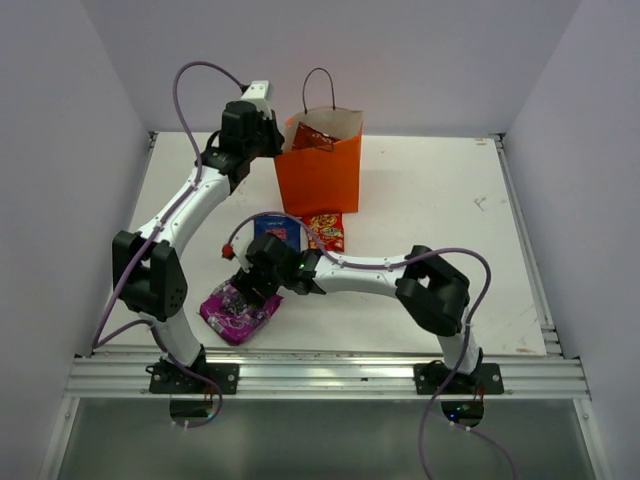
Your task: Place the snacks into the paper bag
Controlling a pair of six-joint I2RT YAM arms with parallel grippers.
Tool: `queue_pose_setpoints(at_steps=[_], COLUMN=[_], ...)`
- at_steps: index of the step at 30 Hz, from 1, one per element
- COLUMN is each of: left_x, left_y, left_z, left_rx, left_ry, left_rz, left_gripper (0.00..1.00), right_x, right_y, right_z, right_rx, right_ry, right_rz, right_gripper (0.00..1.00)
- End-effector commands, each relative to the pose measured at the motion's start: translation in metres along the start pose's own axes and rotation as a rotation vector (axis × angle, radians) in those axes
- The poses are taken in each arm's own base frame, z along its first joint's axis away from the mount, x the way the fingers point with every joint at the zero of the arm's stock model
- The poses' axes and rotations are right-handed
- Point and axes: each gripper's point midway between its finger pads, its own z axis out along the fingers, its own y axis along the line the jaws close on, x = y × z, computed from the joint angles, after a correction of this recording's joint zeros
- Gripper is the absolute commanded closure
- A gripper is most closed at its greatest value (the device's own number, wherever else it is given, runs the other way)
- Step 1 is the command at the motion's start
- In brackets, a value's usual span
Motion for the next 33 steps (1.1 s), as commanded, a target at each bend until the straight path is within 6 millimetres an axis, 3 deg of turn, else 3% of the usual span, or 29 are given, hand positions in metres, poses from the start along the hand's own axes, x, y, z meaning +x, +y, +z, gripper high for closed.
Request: queue_pose_setpoints(at_steps=[1, 6, 7, 8, 10, 11, 18, 21, 24, 25, 26, 28, 29, 31, 32, 33], left_x=[-0.024, -0.023, -0.023, -0.024, -0.024, -0.025, -0.028, -0.029, -0.031, -0.031, -0.031, -0.032, -0.033, -0.034, -0.034, -0.034], left_y=[-0.007, -0.007, -0.007, -0.007, -0.008, -0.007, -0.008, -0.007, -0.007, -0.007, -0.006, -0.006, -0.006, -0.006, -0.005, -0.005], left_z=[-0.018, -0.018, -0.018, -0.018, -0.018, -0.017, -0.016, -0.018, -0.020, -0.021, -0.021, -0.022, -0.022, -0.023, -0.023, -0.023], left_rx=[0.021, 0.021, 0.021, 0.021, 0.021, 0.020, 0.023, 0.017, 0.013, 0.013, 0.012, 0.008, 0.005, 0.004, 0.002, -0.001], left_ry=[-0.070, -0.070, -0.070, -0.072, -0.073, -0.075, -0.079, -0.082, -0.085, -0.085, -0.086, -0.088, -0.090, -0.092, -0.093, -0.093], left_rz=[0.029, 0.029, 0.029, 0.029, 0.029, 0.027, 0.024, 0.030, 0.033, 0.033, 0.033, 0.031, 0.033, 0.034, 0.036, 0.036], left_gripper=[1.00, 1.00, 1.00, 1.00, 1.00, 1.00, 1.00, 1.00, 1.00, 1.00, 1.00, 1.00, 1.00, 1.00, 1.00, 1.00], right_x=[0.012, 0.055, 0.062, 0.067, 0.072, 0.072, 0.053, 0.019, -0.033, -0.036, -0.063, -0.074, -0.096, -0.108, -0.128, -0.136], right_y=[0.009, 0.014, 0.016, 0.017, 0.018, 0.017, 0.003, -0.020, -0.050, -0.063, -0.069, -0.093, -0.102, -0.125, -0.140, -0.147], right_z=[0.012, 0.025, 0.025, 0.026, 0.023, 0.021, -0.011, -0.043, -0.094, -0.109, -0.132, -0.160, -0.184, -0.214, -0.240, -0.253], right_rx=[-0.044, -0.077, -0.086, -0.095, -0.095, -0.090, -0.016, 0.099, 0.224, 0.281, 0.306, 0.372, 0.412, 0.482, 0.544, 0.577], right_ry=[0.025, 0.138, 0.158, 0.175, 0.209, 0.211, 0.163, 0.116, 0.010, 0.022, -0.044, -0.055, -0.118, -0.140, -0.199, -0.221], right_rz=[0.027, 0.050, 0.059, 0.067, 0.067, 0.062, 0.024, 0.025, 0.052, 0.057, 0.068, 0.090, 0.101, 0.116, 0.131, 0.135], right_gripper=[0.32, 0.36, 0.52, 0.61, 0.92, 0.97, 1.00, 1.00, 1.00, 1.00, 1.00, 1.00, 1.00, 1.00, 1.00, 1.00])
